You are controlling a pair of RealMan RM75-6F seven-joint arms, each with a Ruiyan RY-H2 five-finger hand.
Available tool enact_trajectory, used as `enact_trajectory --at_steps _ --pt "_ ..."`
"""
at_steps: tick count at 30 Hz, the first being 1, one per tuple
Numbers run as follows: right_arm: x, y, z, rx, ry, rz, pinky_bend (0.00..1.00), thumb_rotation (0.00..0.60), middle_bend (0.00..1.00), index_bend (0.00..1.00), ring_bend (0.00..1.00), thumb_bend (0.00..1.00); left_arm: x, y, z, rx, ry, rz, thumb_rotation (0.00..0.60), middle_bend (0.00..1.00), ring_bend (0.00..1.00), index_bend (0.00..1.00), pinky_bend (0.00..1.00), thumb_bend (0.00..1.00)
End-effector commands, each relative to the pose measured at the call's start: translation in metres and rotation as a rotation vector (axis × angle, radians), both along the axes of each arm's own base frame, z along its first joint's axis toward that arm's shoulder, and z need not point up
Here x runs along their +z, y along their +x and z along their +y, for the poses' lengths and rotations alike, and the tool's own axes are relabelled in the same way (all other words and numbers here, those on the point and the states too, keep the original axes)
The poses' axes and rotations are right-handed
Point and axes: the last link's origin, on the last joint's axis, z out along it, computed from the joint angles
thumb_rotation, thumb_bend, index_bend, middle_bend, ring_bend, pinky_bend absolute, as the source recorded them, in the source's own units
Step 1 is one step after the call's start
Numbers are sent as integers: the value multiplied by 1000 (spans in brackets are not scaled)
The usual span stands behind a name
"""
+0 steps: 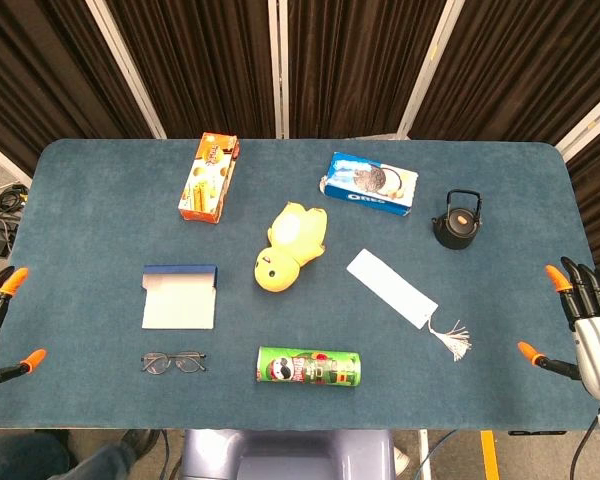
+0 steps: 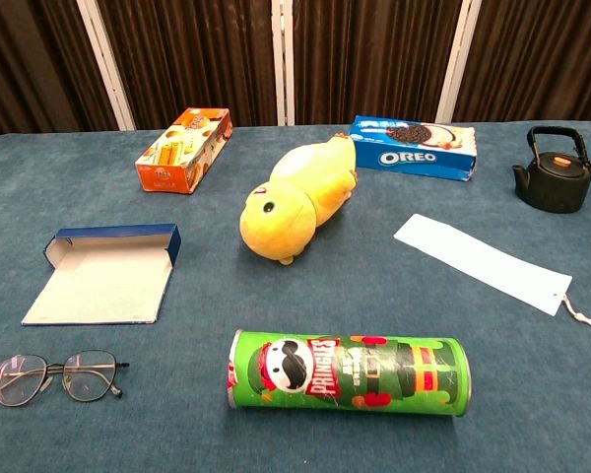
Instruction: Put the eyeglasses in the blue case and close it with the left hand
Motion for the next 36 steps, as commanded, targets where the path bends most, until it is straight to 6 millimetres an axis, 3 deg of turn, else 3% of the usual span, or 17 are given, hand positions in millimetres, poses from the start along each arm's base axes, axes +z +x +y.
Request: enact_trajectory --at_steps 1,8,13,18,21,23,29,33,36 --pt "3 -2 1 -6 -5 -4 0 600 0 0 0 0 -1 0 1 0 -2 6 600 0 0 0 0 0" --pt "5 -2 4 -10 -4 -13 0 600 0 0 0 0 -12 0 5 9 -43 17 600 0 0 0 0 0" --pt "7 0 5 -7 -8 -20 0 600 0 0 0 0 -41 3 13 25 -170 25 600 0 0 7 0 6" --pt "8 0 6 -5 -8 -26 0 600 0 0 0 0 -81 16 25 31 -274 41 600 0 0 269 0 152" --pt "8 -1 5 -7 -2 -28 0 600 0 0 0 0 -96 21 29 38 -316 25 600 0 0 374 0 182" --pt "6 -3 4 -15 11 -27 0 600 0 0 0 0 -118 27 34 50 -374 4 600 0 0 417 0 212" --pt "7 -5 3 -22 17 -37 0 600 0 0 0 0 -154 29 38 97 -412 31 600 0 0 447 0 260" --pt "6 -5 3 -22 25 -38 0 600 0 0 0 0 -168 29 39 123 -426 32 600 0 0 456 0 355" --pt "6 -6 2 -28 33 -40 0 600 0 0 0 0 -177 30 40 133 -437 30 600 0 0 457 0 338"
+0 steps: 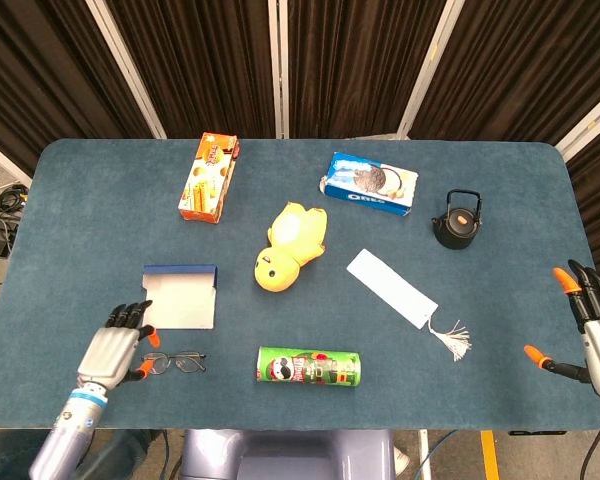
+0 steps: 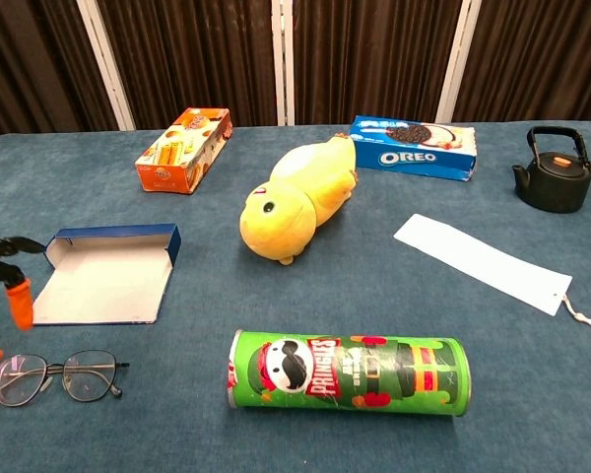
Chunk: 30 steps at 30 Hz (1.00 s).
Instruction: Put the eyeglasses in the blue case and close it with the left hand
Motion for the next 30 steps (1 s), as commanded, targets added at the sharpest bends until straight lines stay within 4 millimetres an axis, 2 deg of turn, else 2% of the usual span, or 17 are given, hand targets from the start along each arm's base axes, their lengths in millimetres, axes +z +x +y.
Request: enact_trajectory --at_steps 1,13,30 --pt "0 -1 -1 -5 4 -2 0 600 0 0 0 0 -8 0 2 5 -10 5 600 0 0 458 0 337" --pt "-2 1 0 3 16 -6 0 600 0 0 0 0 -28 -1 5 20 -27 -5 600 0 0 505 0 362" --pt "-2 0 -1 8 20 -6 0 600 0 0 0 0 -39 1 10 28 -46 -28 600 0 0 513 0 392"
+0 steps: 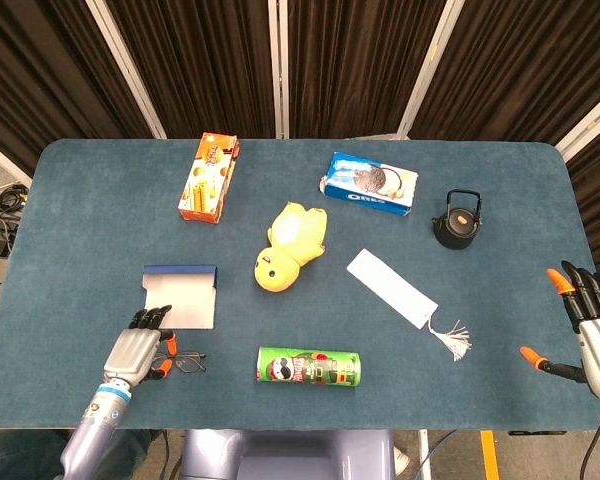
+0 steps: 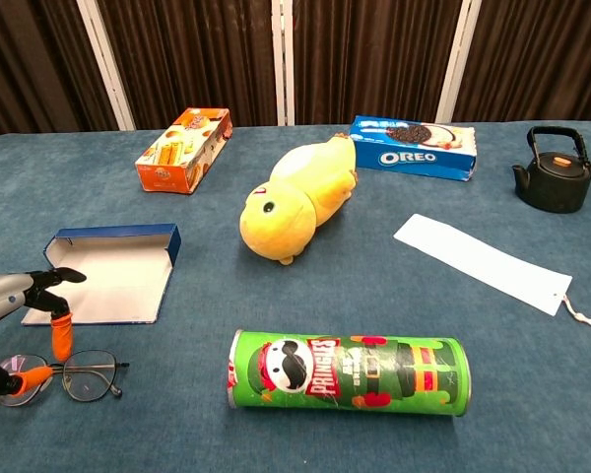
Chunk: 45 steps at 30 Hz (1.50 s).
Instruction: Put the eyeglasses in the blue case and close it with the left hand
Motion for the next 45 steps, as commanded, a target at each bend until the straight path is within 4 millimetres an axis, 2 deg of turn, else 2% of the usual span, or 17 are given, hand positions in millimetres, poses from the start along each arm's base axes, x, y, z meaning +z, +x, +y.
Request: enact_trajectory --at_steps 1,15,31,38,45 --pt "0 0 0 -1 -1 0 0 600 0 0 0 0 -1 0 0 2 -1 1 600 0 0 514 0 392" --pt "0 0 0 0 1 0 0 600 0 0 0 0 -4 0 0 8 -13 8 600 0 0 559 0 429" --pt "0 0 0 -1 2 2 0 600 0 0 0 0 4 4 2 6 2 -1 600 0 0 600 0 460" --pt "0 0 0 -1 2 1 0 600 0 0 0 0 18 10 18 -4 49 -30 600 0 0 605 0 461" --pt "-1 -1 -1 -7 4 7 0 600 0 0 0 0 37 27 59 -16 118 -56 600 0 0 610 0 460"
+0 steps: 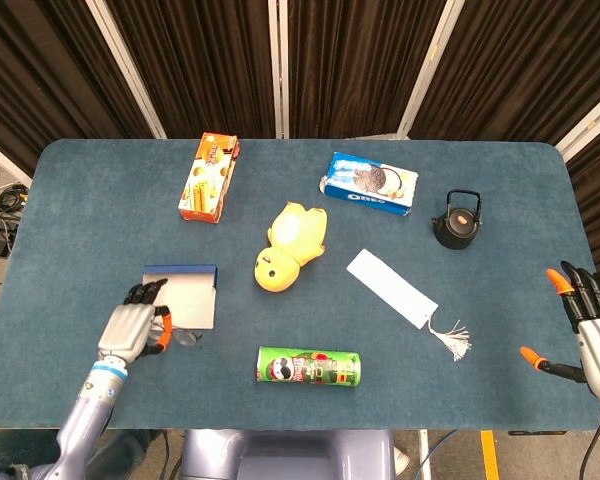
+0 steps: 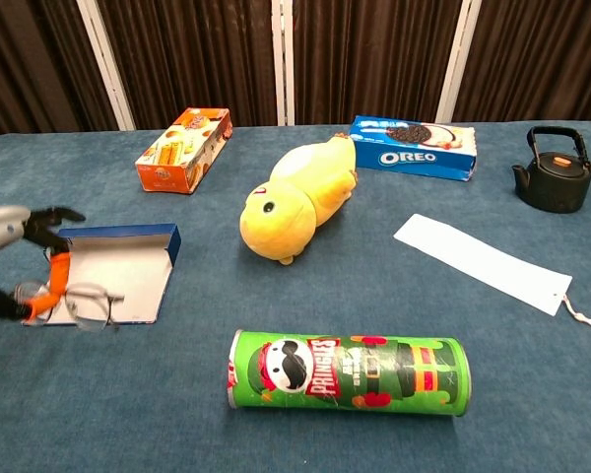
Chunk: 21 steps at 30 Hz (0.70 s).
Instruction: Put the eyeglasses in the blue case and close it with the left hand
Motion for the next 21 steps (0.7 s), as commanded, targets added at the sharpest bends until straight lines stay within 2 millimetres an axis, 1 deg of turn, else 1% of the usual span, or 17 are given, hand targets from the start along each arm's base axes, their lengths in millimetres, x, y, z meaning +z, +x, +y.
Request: enact_trajectory --at_steps 1,6,8,10,21 --pt "-1 0 -1 -3 1 4 0 600 0 0 0 0 5 7 24 1 24 13 600 0 0 610 0 460" --pt "-2 -1 -2 -8 3 10 0 600 0 0 0 0 -2 8 45 13 22 3 600 0 0 611 0 462" --pt "-3 -2 -3 -14 2 14 0 600 0 0 0 0 -7 8 60 22 39 -17 600 0 0 613 0 462" --pt "-3 -2 -4 -20 2 17 0 600 0 0 0 0 -13 6 68 33 40 -32 600 0 0 616 0 462" --pt "-5 -5 -8 -39 5 20 0 600 0 0 0 0 -31 -4 86 63 39 -31 600 0 0 618 0 463"
